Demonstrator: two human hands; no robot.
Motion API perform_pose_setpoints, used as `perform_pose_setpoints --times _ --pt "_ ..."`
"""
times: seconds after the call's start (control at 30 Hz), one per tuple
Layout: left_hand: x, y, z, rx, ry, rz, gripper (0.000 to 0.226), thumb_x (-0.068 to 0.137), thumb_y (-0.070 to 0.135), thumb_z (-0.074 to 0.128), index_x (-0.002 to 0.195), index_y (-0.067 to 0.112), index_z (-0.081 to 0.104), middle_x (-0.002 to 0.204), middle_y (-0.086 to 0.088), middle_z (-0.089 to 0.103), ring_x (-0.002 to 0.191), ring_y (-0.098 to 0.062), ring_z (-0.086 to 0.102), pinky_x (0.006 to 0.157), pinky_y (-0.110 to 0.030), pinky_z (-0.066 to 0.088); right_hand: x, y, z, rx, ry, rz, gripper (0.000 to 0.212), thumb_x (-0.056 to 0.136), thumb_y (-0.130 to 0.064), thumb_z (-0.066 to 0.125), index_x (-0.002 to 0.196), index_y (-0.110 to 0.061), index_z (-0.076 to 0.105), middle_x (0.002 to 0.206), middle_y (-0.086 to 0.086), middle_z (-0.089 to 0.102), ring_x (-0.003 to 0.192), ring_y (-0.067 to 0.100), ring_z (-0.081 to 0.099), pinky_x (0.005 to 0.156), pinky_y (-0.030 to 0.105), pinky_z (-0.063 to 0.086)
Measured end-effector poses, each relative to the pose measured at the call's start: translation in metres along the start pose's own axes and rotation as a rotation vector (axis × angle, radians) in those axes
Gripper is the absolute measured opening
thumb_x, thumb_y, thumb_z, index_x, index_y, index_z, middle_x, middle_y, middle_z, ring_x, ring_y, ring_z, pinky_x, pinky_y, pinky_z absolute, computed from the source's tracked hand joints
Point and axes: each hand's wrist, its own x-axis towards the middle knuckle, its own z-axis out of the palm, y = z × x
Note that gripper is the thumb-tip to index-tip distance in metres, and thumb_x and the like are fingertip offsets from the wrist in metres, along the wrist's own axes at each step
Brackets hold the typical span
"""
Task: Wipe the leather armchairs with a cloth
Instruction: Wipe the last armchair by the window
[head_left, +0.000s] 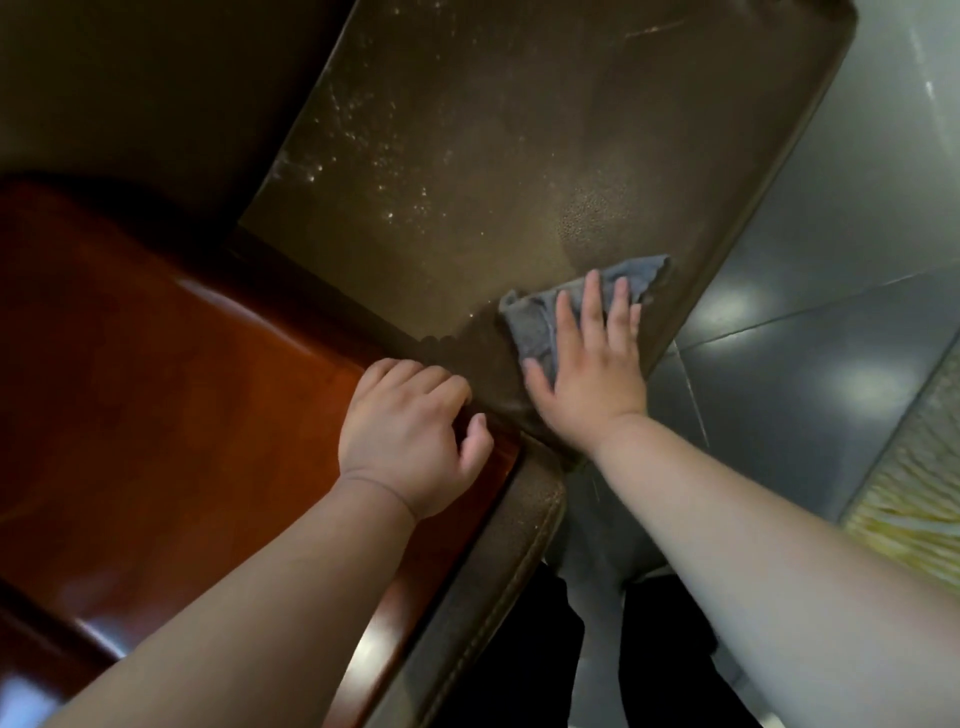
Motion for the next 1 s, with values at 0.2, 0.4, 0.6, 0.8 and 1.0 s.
perform_pose_setpoints --times 0.2,0.4,0.6,0.8,1.0 --pt "-0.003 -0.002 0.004 -0.006 0.035 -0.02 0.039 0.097 0.052 0.039 0.091 0.028 0.069 0.087 0.009 0.065 0.09 -0.019 0.061 0.099 -0.041 0.045 0.041 0.043 -0.008 0.006 0.055 -0.096 0.081 0.1 -0.058 0.027 0.163 -0.035 -0.017 0.172 0.016 -0.015 0.154 0.049 -0.018 0.125 0.064 -0.004" --pt "0.0 0.003 -0.003 0.001 -0.004 -0.014 0.039 0.096 0.053 0.037 0.094 0.03 0.068 0.089 0.01 0.063 0.093 -0.019 0.06 0.101 -0.041 0.043 -0.021 0.036 0.012 -0.069 0.007 -0.434 0.069 0.099 -0.052 0.032 0.165 -0.039 0.017 0.172 0.019 -0.001 0.156 0.05 -0.009 0.125 0.066 0.002" --pt "-0.001 0.002 0.001 0.002 -0.003 -0.021 0.041 0.097 0.053 0.035 0.096 0.03 0.069 0.092 0.011 0.065 0.094 -0.018 0.061 0.101 -0.041 0.043 0.004 0.059 0.011 -0.127 0.052 -0.491 0.063 0.103 -0.053 0.032 0.161 -0.031 0.022 0.173 0.01 0.012 0.158 0.043 0.006 0.125 0.057 0.005" --pt "0.001 0.004 -0.002 0.014 -0.028 -0.023 0.041 0.098 0.054 0.034 0.097 0.031 0.068 0.093 0.012 0.064 0.095 -0.017 0.06 0.102 -0.039 0.042 0.013 0.029 -0.004 -0.041 0.045 -0.152 0.066 0.105 -0.049 0.023 0.166 -0.027 0.012 0.173 0.015 -0.003 0.157 0.046 -0.008 0.127 0.062 0.001" --pt "-0.001 0.002 -0.001 -0.02 0.003 -0.024 0.04 0.097 0.053 0.036 0.094 0.03 0.068 0.09 0.011 0.064 0.092 -0.017 0.06 0.1 -0.04 0.044 0.011 0.044 -0.003 -0.189 -0.04 -0.631 0.063 0.106 -0.052 0.029 0.164 -0.032 0.016 0.174 0.005 -0.002 0.159 0.034 -0.013 0.127 0.05 -0.007"
